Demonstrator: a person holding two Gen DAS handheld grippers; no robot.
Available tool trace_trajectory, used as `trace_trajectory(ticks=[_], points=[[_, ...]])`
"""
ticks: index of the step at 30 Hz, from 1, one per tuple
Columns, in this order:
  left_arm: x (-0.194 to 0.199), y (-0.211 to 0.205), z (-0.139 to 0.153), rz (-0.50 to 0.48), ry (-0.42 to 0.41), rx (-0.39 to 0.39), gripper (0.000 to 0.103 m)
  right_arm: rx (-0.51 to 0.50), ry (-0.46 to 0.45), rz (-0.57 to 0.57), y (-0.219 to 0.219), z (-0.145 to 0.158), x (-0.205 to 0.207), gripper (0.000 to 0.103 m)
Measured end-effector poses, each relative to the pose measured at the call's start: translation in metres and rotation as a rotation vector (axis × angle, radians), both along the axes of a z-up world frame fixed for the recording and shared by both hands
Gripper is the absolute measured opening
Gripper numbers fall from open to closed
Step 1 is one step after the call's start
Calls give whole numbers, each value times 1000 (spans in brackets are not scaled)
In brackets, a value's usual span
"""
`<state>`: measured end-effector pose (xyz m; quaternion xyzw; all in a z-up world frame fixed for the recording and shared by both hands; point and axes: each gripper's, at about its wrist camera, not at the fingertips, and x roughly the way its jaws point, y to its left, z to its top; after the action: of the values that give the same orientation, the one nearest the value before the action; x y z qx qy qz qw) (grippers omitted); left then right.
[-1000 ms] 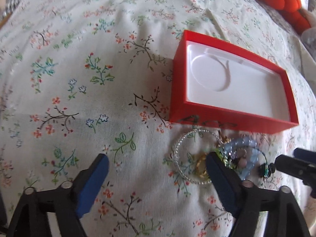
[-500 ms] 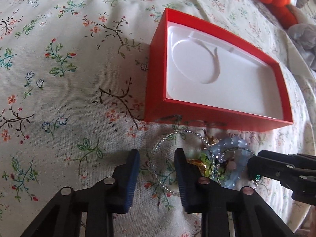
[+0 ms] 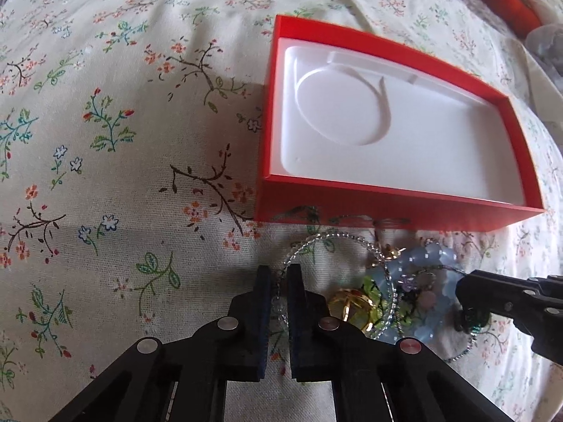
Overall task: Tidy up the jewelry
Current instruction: 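Grasp the silver beaded bracelet with the left gripper while the right gripper grasps the green-beaded bracelet, then lift both bracelets into the red box and open both grippers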
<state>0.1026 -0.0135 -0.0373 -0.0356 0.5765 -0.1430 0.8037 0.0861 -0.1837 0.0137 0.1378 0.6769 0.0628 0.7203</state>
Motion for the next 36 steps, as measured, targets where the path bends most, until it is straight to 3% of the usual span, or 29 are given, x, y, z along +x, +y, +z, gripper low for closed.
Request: trace_trajectory(ticks=[2,20,27,36], points=[[-1,0,7,1,-12,-3,3,-5,-14,0,0,3,-2,3],[-25,9,76,-8,-214,-106,2,69,-165,-39,-4,61,-11,2],[-25,7,99,-1,-281,-197,2,137,-244,-95,-14,89,-3,2],[0,-11,95,15,-261,-322,2,130,-303,-164,-30,95,17,3]])
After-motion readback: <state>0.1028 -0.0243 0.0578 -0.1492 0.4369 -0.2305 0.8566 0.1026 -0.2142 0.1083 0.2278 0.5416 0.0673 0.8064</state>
